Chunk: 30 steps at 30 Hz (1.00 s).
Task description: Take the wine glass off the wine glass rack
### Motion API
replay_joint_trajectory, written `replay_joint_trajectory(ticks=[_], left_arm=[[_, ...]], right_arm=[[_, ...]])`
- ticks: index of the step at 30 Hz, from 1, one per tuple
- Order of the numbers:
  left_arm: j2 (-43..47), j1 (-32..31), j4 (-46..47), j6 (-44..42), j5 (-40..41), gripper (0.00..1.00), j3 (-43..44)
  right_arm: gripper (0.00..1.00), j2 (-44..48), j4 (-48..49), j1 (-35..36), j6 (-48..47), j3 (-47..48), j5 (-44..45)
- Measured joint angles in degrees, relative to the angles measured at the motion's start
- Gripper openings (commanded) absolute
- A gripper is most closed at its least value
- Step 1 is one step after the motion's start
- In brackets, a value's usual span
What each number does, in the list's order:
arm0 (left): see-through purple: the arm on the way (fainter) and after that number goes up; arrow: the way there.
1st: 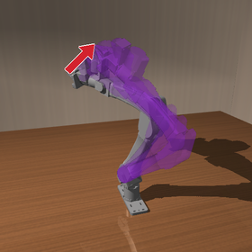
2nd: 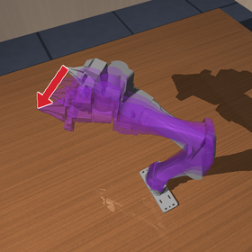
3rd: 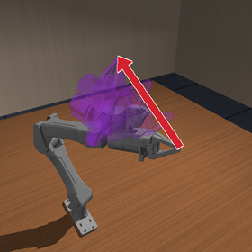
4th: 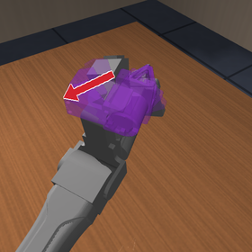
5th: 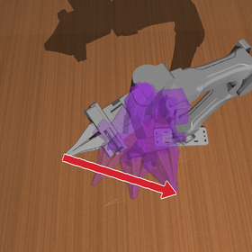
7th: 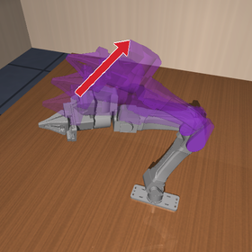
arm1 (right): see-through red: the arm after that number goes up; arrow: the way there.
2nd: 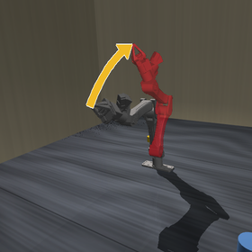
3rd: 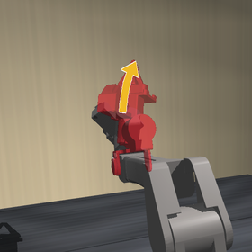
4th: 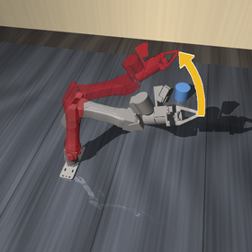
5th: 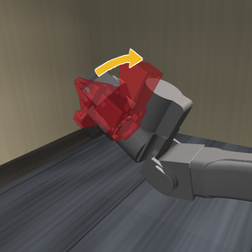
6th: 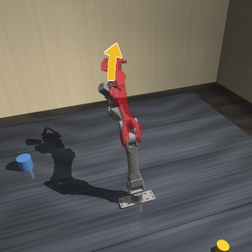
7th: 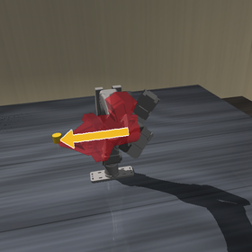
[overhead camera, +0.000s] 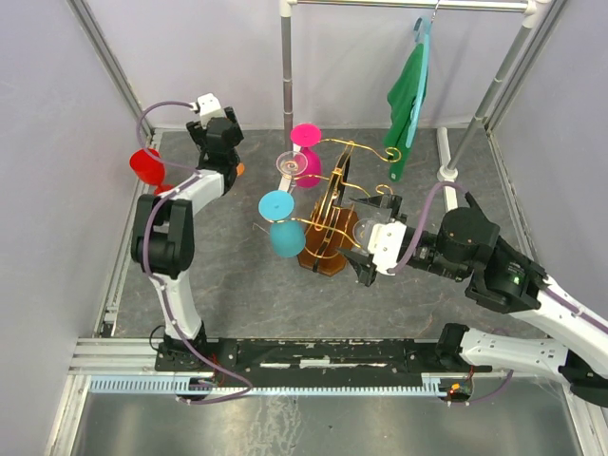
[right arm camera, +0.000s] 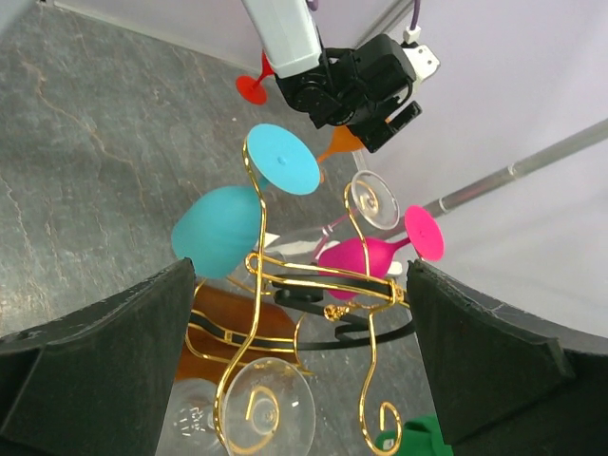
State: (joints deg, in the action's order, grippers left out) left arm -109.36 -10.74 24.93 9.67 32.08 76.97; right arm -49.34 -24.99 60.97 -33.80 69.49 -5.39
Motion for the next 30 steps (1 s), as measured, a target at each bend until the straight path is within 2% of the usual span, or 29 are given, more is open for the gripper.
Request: replay_joint_trajectory(ticks=[7, 17, 25, 26, 28, 30], left_arm=[[-12.44, 0.24, 6.86, -2.29, 6.93, 0.77, 8.44], [-25.57, 1.79, 13.07, -5.14, 9.88, 0.78, 24.11], [-33.99, 2.29, 14.12, -8.59, 9.44, 0.85, 32.61], [-34.18, 2.36, 14.32, -8.79, 9.44, 0.87, 32.94], [-34.18, 2.43, 14.21, -8.85, 9.4, 0.99, 32.94], [-34.18, 2.49, 14.29, -8.85, 9.33, 0.99, 32.74]], right_arm=[[0.99, 0.59, -1.01, 0.0, -0.63, -1.64, 3.37], [0.99, 0.87, -1.62, 0.0, -1.16, -3.15, 6.19], [0.99, 0.42, -1.16, 0.0, -1.6, -4.13, 8.5], [0.99, 0.33, -1.11, 0.0, -1.62, -4.15, 8.68], [0.99, 0.13, -1.07, 0.0, -1.66, -4.22, 9.14], [0.99, 0.07, -0.96, 0.0, -1.81, -4.33, 9.49]])
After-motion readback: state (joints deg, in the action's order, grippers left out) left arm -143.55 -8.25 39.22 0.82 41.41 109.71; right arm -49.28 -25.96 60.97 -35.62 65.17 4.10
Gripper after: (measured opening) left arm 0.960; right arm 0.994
